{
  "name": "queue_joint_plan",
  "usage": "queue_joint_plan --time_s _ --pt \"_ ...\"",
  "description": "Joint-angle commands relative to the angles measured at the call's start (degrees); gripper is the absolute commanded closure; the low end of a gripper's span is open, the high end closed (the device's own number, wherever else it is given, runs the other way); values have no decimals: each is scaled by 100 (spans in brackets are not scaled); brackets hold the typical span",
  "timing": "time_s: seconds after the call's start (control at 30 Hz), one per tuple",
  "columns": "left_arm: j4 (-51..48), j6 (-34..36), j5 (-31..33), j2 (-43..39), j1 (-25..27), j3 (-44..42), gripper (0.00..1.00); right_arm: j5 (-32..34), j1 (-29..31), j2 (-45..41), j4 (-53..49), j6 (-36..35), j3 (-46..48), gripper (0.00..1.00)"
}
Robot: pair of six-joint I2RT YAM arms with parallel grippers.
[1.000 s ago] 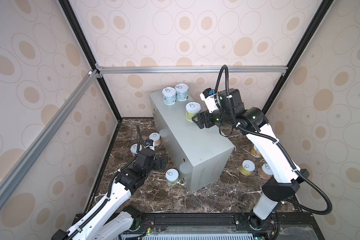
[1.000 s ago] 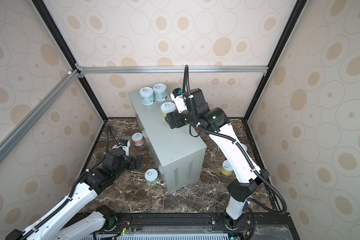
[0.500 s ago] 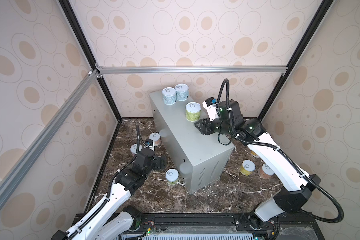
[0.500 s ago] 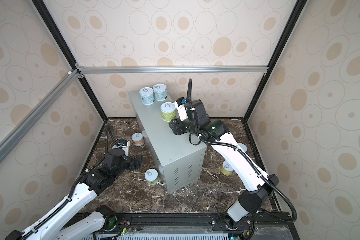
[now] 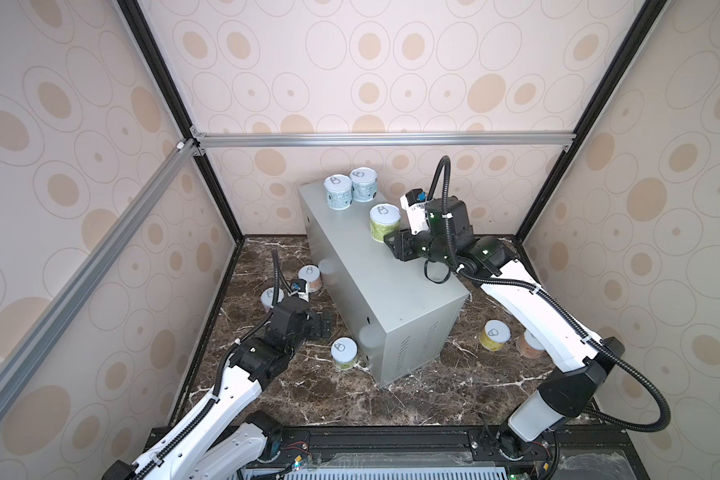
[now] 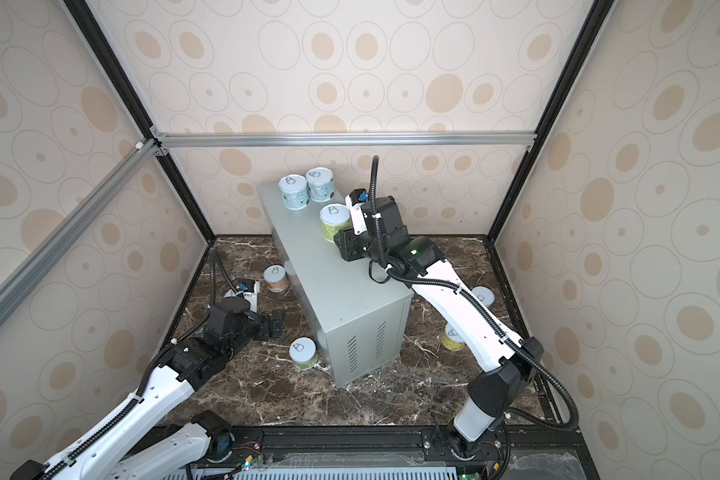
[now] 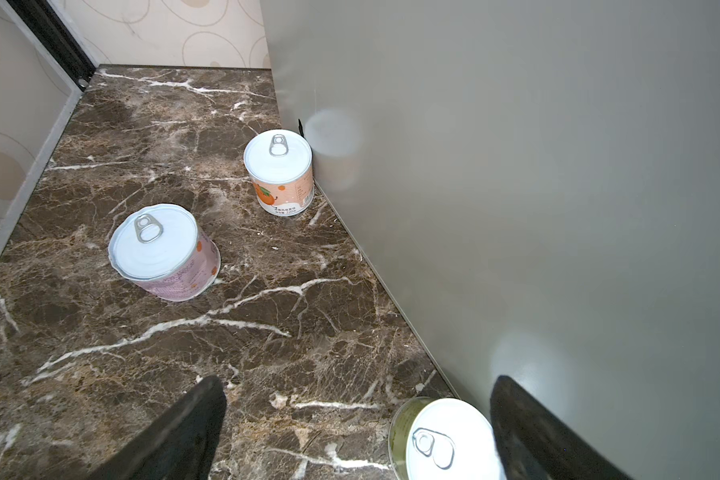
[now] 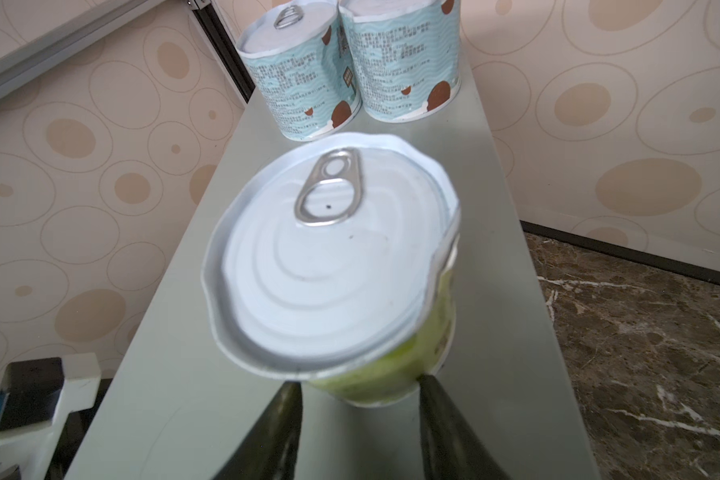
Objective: Place and organize the canned foods onto the counter
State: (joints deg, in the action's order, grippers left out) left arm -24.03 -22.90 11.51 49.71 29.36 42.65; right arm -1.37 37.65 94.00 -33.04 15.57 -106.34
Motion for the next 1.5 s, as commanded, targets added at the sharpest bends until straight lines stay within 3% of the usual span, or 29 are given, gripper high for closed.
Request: queue_joint_plan --time_s 0.0,0.63,1.47 --pt "60 -22 -34 -28 18 18 1 84 52 170 182 21 -264 53" --pt "81 13 -175 80 17 24 1 785 -36 845 328 173 -866 53" --pt "64 18 -194 187 14 25 1 611 -336 1349 259 360 -1463 53"
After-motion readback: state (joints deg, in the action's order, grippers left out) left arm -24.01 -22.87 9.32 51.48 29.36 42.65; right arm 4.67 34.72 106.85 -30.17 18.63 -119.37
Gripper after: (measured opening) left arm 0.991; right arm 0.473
